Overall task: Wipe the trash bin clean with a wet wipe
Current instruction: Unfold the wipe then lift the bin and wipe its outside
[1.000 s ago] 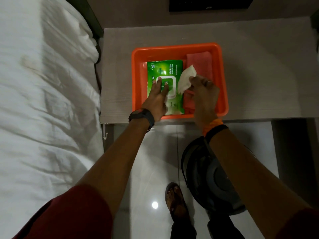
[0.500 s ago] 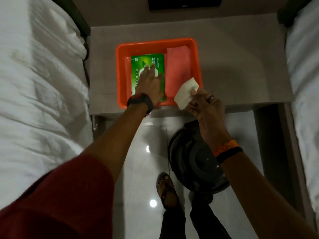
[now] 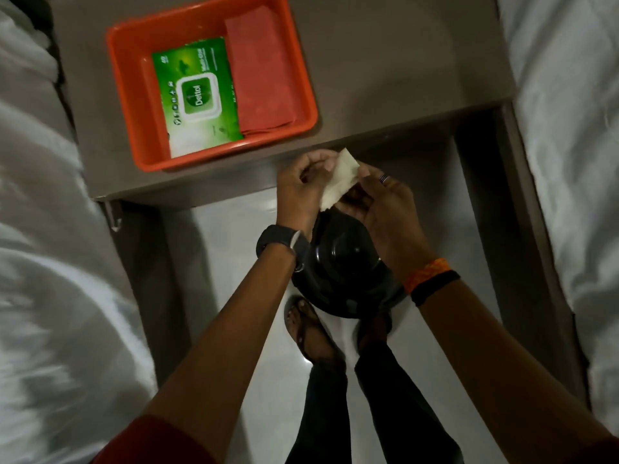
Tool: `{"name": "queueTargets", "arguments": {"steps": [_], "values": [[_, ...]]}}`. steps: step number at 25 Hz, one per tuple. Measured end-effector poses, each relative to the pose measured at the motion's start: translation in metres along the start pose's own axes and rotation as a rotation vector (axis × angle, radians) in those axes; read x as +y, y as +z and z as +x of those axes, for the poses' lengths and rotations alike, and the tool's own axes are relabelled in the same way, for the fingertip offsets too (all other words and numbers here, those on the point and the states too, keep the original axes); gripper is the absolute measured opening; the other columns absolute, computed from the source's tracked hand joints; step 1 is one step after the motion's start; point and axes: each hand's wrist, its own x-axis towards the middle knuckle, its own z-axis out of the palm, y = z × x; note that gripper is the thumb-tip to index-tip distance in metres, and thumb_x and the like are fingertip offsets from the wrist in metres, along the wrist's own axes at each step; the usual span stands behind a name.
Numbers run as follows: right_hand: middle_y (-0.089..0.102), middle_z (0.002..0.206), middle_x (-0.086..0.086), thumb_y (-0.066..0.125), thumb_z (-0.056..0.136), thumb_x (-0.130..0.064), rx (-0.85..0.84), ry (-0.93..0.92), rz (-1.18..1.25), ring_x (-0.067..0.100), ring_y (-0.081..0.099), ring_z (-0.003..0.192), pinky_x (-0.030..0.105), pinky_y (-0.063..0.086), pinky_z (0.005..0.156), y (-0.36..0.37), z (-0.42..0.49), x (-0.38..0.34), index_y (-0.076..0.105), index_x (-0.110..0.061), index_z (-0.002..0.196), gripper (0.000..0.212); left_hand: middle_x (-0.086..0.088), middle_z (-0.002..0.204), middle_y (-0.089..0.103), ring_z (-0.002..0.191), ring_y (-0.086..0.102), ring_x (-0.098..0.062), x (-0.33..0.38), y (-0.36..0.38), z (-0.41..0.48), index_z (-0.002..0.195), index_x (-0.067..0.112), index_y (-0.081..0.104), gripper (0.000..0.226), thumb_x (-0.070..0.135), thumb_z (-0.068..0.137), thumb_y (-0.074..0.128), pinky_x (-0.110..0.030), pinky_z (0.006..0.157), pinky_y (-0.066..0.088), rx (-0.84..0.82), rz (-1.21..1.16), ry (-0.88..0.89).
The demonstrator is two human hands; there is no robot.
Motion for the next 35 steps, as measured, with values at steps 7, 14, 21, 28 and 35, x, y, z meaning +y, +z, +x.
{"name": "queueTargets", "arguments": {"steps": [7, 14, 21, 28, 35], "values": [[0.080, 0.093, 0.008, 0.063, 0.100, -0.013, 0.075, -0.023, 0.086, 0.018, 0.080, 0.085, 0.030, 0.066, 0.074, -0.039, -0.009, 0.003, 0.074, -0.009, 0.103, 0.013, -0.002, 0.100, 0.079, 0.098, 0.075, -0.022, -0.018, 0.021, -0.031, 0.101, 0.028, 0.078, 0.026, 0.045, 0.083, 0.074, -0.044, 0.091, 0.059, -0.245, 0.077, -0.109], [0.081, 0.090, 0.005, 0.070, 0.093, -0.006, 0.077, -0.003, 0.030, 0.013, 0.080, 0.079, 0.024, 0.066, 0.073, -0.066, -0.001, 0.000, 0.073, -0.002, 0.111, 0.018, 0.004, 0.095, 0.080, 0.097, 0.075, -0.015, -0.022, 0.044, -0.036, 0.098, 0.024, 0.077, 0.015, 0.024, 0.098, 0.062, -0.030, 0.078, 0.063, -0.209, -0.081, -0.204], [0.081, 0.103, 0.000, 0.071, 0.096, -0.018, 0.068, 0.007, -0.060, 0.007, 0.080, 0.092, 0.024, 0.063, 0.077, -0.117, 0.006, 0.005, 0.072, -0.010, 0.116, 0.022, -0.016, 0.112, 0.072, 0.105, 0.069, -0.027, -0.034, 0.094, -0.011, 0.117, 0.005, 0.069, 0.032, 0.027, 0.105, 0.048, -0.046, 0.094, 0.056, -0.270, 0.085, -0.325], [0.076, 0.083, 0.006, 0.068, 0.095, -0.009, 0.226, -0.003, 0.029, 0.012, 0.075, 0.072, 0.025, 0.063, 0.069, -0.138, 0.029, -0.001, 0.069, 0.008, 0.104, 0.019, -0.012, 0.103, 0.070, 0.091, 0.067, -0.024, -0.048, 0.142, -0.005, 0.110, 0.003, 0.069, 0.021, 0.014, 0.101, 0.054, -0.033, 0.078, 0.056, -0.110, 0.134, -0.242], [0.068, 0.113, 0.013, 0.052, 0.104, -0.017, 0.129, 0.153, 0.352, 0.026, 0.069, 0.103, 0.032, 0.062, 0.074, -0.172, 0.062, -0.002, 0.062, -0.003, 0.110, 0.019, -0.014, 0.103, 0.066, 0.098, 0.060, -0.030, -0.048, 0.148, 0.043, 0.097, 0.010, 0.066, 0.022, 0.011, 0.102, 0.044, -0.040, 0.073, 0.055, -0.090, 0.046, -0.442]]}}
